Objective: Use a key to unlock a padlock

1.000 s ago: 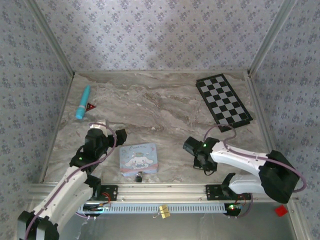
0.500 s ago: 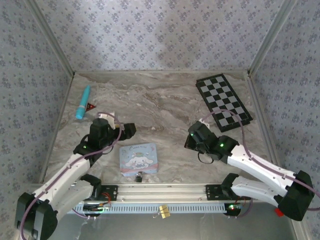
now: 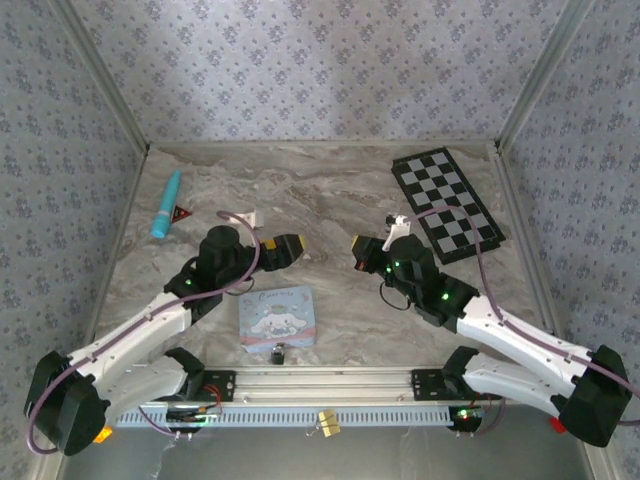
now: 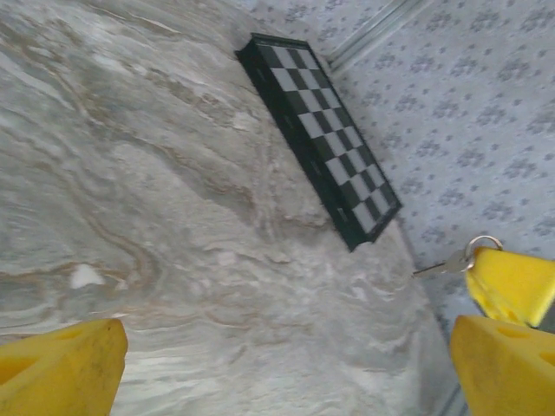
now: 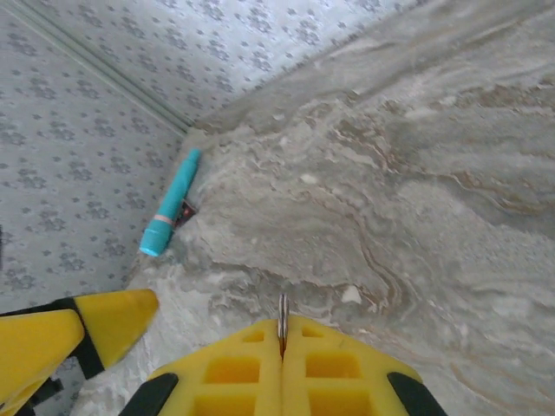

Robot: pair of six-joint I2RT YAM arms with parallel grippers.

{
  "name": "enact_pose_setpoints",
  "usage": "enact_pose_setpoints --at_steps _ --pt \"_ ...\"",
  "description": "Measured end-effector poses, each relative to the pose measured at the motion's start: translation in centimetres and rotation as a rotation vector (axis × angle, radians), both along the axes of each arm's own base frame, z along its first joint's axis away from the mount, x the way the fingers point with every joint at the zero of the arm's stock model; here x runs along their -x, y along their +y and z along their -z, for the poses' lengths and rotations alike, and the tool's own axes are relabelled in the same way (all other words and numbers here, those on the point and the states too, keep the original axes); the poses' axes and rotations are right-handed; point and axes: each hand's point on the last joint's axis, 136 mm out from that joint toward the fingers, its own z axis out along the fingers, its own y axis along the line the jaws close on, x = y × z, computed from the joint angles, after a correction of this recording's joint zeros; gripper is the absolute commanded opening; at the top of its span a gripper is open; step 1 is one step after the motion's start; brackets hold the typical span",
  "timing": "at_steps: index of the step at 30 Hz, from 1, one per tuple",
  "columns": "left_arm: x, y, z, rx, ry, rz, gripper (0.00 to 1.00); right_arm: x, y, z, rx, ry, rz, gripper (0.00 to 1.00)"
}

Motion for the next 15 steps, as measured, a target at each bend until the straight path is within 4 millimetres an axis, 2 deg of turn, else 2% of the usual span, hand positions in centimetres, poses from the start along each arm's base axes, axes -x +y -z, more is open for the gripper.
enact_pose_setpoints --at_steps 3,7,15 --pt "0.0 -1.0 -0.5 0.068 0.030 0.006 0.92 -0.1 0.5 -0.7 -0.038 -0.048 -0.022 0.00" --pt "-0.5 -2.0 -1.2 0.173 0.086 -0.005 0.93 0.0 1.0 -0.7 -0.072 -0.090 -0.048 0.00" --pt "-1.0 -4.8 -1.6 0.388 0.249 -0.019 1.00 -0.1 3.5 -0.2 -0.111 -0.127 -0.114 0.00"
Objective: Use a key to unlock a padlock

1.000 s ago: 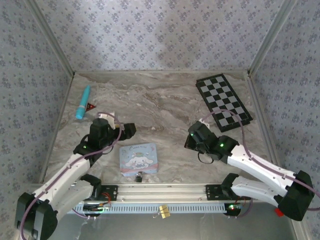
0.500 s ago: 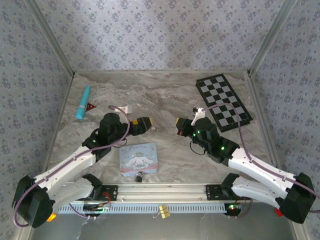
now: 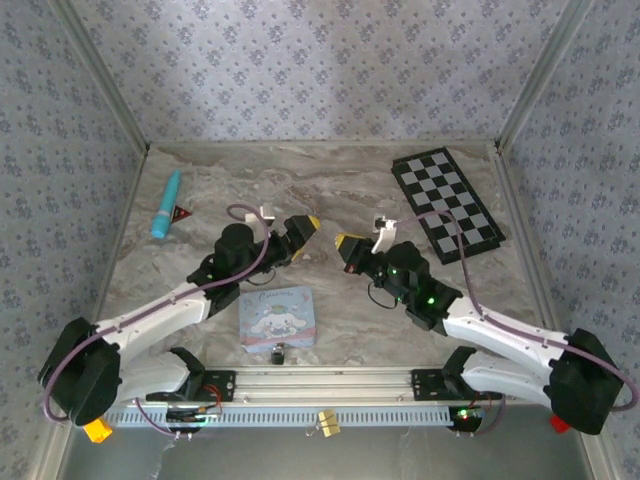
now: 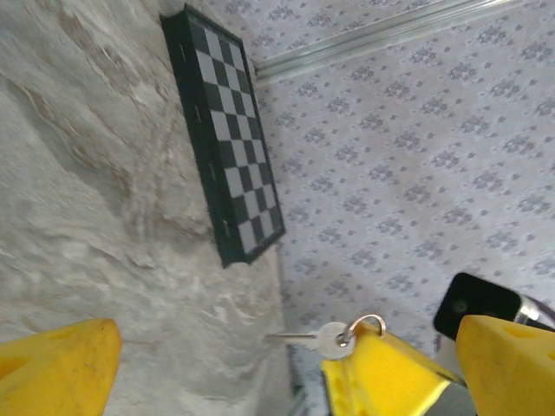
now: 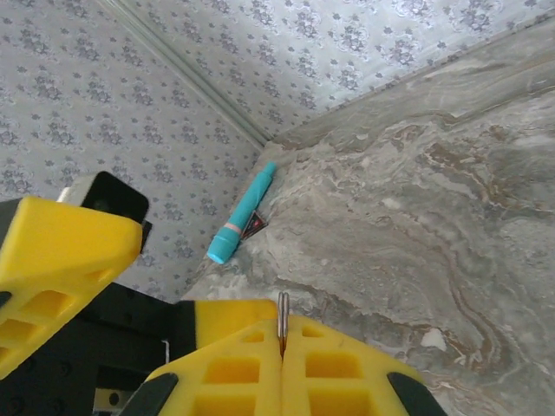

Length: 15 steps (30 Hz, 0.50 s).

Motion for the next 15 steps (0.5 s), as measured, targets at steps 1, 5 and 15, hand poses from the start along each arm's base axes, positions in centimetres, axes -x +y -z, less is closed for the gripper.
enact_pose_setpoints --at_steps 1,5,15 --pt "0.1 -0.4 0.1 0.016 0.019 0.004 1.00 -0.1 0.3 0.1 -0.003 -0.002 -0.005 0.00" --pt "0.5 -2.1 0.8 0.077 0.098 0.023 1.00 -0.2 1.2 0.6 -0.005 -0.002 -0.028 0.00" --pt "0.7 -4.0 1.7 0.176 0.192 0.014 0.99 -0.4 2.8 1.4 -0.011 -0.002 -0.064 0.00"
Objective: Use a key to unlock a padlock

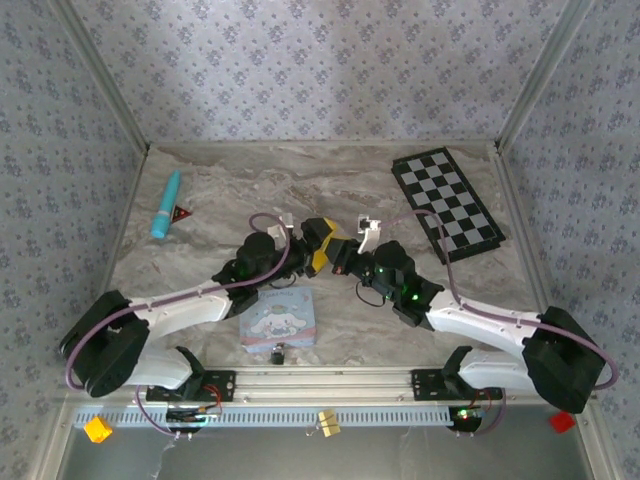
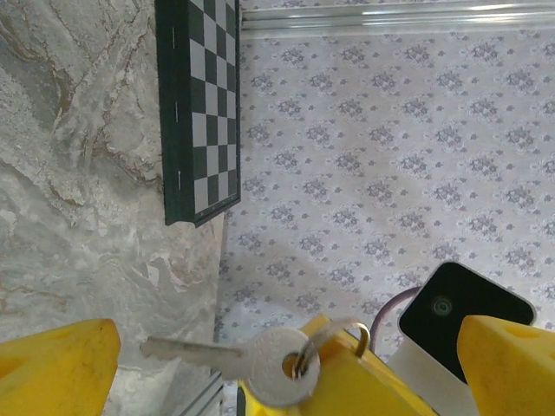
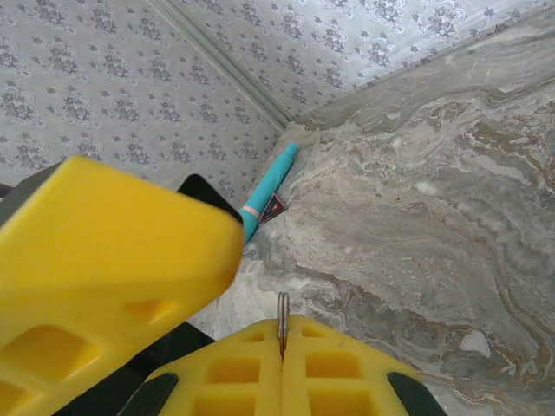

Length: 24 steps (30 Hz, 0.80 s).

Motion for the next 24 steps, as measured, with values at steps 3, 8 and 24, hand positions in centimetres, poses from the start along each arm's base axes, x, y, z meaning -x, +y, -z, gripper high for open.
enact_pose_setpoints --at_steps 3,8,24 --pt "-0.1 -0.1 0.2 0.010 0.014 -0.005 0.99 -0.1 0.1 0.2 0.001 0.001 -0.002 0.00" --pt "-0.2 -0.1 -0.2 0.022 0.003 -0.008 0.97 -0.1 0.2 0.3 0.003 0.003 -0.002 0.00" --pt "-1.0 1.6 -0.9 0.017 -0.021 -0.059 0.89 0.5 -0.8 0.5 0.006 0.002 0.013 0.00"
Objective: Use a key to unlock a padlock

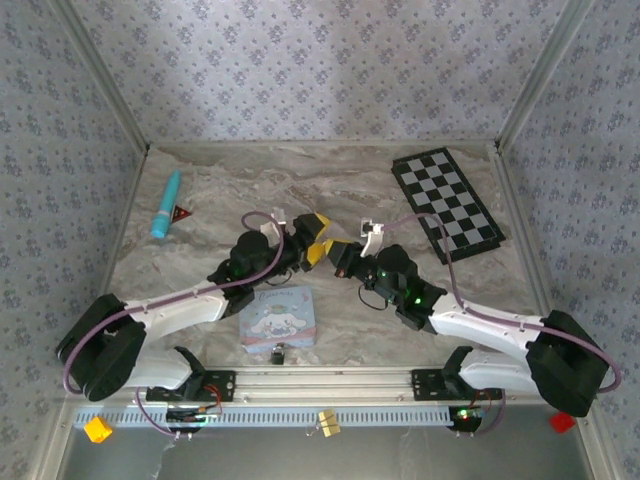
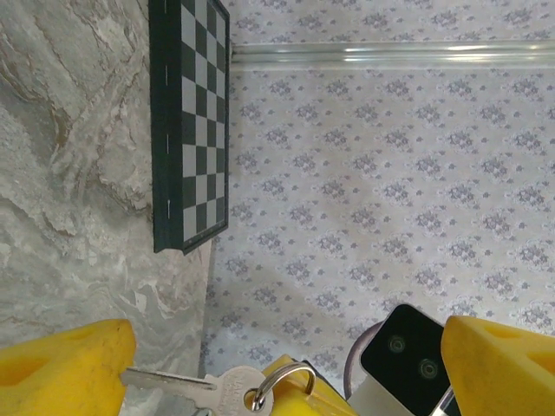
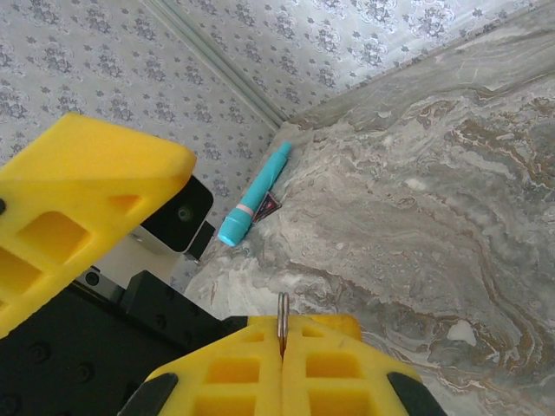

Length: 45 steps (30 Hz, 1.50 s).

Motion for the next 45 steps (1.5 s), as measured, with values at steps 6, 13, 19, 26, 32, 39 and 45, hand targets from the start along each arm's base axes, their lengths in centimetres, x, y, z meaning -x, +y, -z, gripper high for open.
enact_pose_setpoints --at_steps 6,13,19,26,32,39,45 --pt "0.0 0.3 0.2 -0.011 -0.002 -0.006 0.81 0.2 0.1 0.5 0.012 0.009 -0.005 0.00" --pt "-0.1 0.6 0.5 -0.022 -0.002 -0.014 0.73 0.4 0.2 0.6 0.015 0.012 -0.012 0.00" --pt "-0.3 0.7 0.5 -0.023 -0.001 -0.020 0.70 0.6 0.3 0.7 0.022 0.010 -0.018 0.00" --pt "-0.4 1.0 0.4 -0.025 -0.004 -0.027 0.65 0.7 0.5 0.7 0.034 -0.002 -0.027 0.00" --pt "-0.3 1.1 0.3 -0.029 -0.010 -0.028 0.63 1.0 0.9 1.1 0.061 -0.015 -0.045 0.00" --pt "-0.3 1.1 0.3 -0.031 -0.009 -0.028 0.57 1.2 1.1 1.2 0.078 -0.027 -0.054 0.00" --pt "-0.4 1.1 0.4 -0.038 -0.010 -0.028 0.50 1.2 1.1 1.2 0.083 -0.032 -0.055 0.00"
